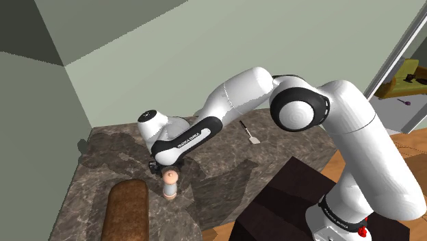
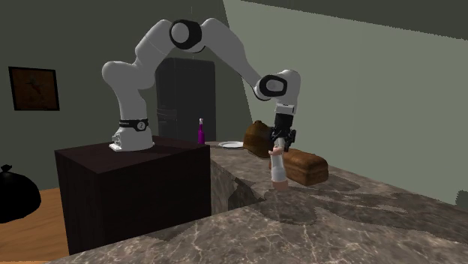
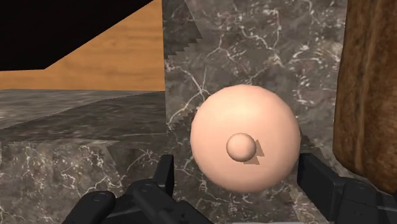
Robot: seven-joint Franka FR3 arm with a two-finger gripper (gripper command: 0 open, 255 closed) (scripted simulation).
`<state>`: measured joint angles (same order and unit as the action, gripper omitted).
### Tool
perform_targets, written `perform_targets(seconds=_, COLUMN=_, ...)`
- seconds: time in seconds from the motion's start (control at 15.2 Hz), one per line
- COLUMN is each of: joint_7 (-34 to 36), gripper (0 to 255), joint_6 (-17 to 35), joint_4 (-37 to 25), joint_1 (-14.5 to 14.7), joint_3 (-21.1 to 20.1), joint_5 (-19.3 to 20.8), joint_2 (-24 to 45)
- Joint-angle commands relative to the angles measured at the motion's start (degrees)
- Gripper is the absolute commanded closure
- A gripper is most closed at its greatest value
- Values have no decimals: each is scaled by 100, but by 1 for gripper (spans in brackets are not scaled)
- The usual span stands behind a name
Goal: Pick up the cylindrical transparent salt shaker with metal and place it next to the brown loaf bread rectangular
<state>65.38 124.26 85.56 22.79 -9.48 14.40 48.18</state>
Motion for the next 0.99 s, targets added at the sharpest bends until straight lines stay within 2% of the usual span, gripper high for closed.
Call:
perform_targets(seconds=0.0, joint_7=0, gripper=0, joint_6=0, joint_4=0, joint_1=0, joint_3=0, joint_5=0, joint_2=0)
perform_targets(seconds=0.2, joint_7=0, gripper=0, joint_6=0, joint_4=0, joint_1=0, joint_3=0, joint_5=0, joint_2=0)
perform_targets(seconds=0.46, joint_7=-52, gripper=0, joint_6=-516, joint_4=-159, joint_1=7, joint_3=-71, joint_5=-86, joint_2=-359)
perform_targets(seconds=0.92, joint_7=-52, gripper=0, joint_6=-516, joint_4=-159, joint_1=7, joint_3=-71, joint_5=-86, joint_2=-359)
